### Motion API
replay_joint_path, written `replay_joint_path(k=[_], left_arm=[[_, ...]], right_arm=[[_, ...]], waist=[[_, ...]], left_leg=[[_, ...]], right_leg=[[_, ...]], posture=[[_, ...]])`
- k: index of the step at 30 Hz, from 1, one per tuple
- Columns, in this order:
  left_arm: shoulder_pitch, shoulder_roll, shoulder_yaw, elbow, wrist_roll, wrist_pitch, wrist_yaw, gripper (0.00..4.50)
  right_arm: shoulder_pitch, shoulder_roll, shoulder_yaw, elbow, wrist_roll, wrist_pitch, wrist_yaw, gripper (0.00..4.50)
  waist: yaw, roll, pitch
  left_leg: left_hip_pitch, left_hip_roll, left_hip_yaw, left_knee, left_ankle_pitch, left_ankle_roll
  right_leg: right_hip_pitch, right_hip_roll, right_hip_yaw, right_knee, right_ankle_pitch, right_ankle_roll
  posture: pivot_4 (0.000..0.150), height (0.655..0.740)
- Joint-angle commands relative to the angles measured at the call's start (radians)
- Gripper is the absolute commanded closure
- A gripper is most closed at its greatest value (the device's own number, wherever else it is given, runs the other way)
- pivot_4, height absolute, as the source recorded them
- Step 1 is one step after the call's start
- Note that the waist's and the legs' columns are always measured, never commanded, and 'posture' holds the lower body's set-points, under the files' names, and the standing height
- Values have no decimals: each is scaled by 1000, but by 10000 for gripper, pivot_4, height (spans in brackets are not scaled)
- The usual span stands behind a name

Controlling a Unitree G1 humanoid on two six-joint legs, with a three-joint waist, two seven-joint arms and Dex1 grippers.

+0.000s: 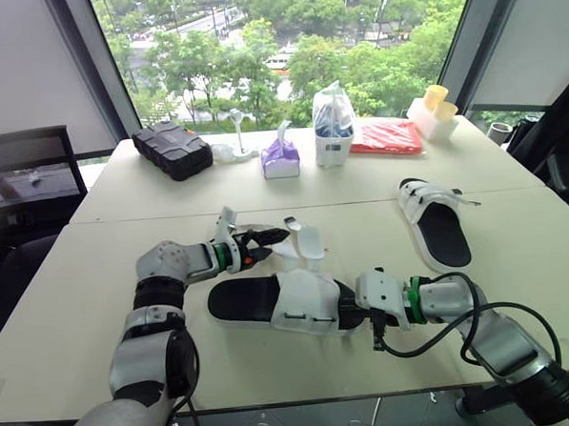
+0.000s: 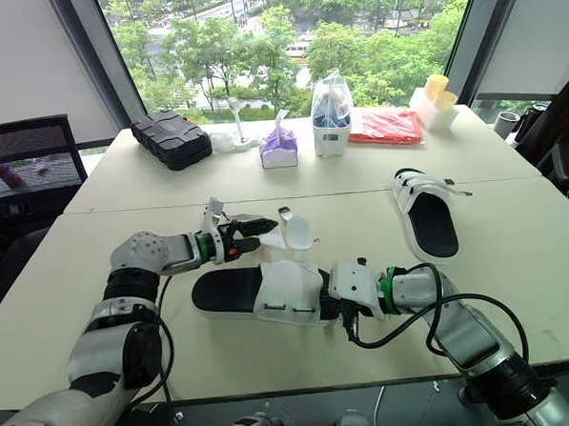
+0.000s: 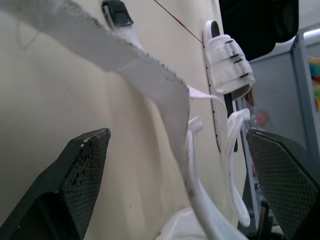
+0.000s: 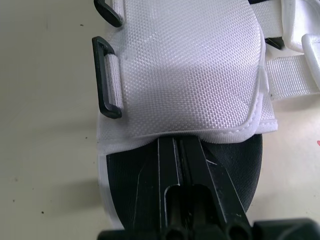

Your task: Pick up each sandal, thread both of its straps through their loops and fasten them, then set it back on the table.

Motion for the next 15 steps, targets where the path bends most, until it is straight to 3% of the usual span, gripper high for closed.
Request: replay_joint_path(k=[1, 7, 15], left_arm=[[-59, 4, 45, 94, 3, -93, 26, 0], [-139, -4, 110, 259, -7, -246, 79, 0], [-177, -9, 180, 345, -25, -355, 128, 0]], right_arm=[[-6, 12, 11, -11, -6, 5, -3, 44715], [-4, 14, 7, -22, -8, 15, -8, 44715], [-4, 13, 6, -27, -11, 24, -10, 44715]], waist=[[-1, 0, 0], [1, 0, 0], [0, 0, 0]], left_leg=[[0, 0, 0, 0, 0, 0], [0, 0, 0, 0, 0, 0], [0, 0, 0, 0, 0, 0]], right_leg=[[0, 0, 0, 0, 0, 0], [0, 0, 0, 0, 0, 0], [0, 0, 0, 0, 0, 0]], posture=[[1500, 7400], [1500, 7400], [1500, 7400]])
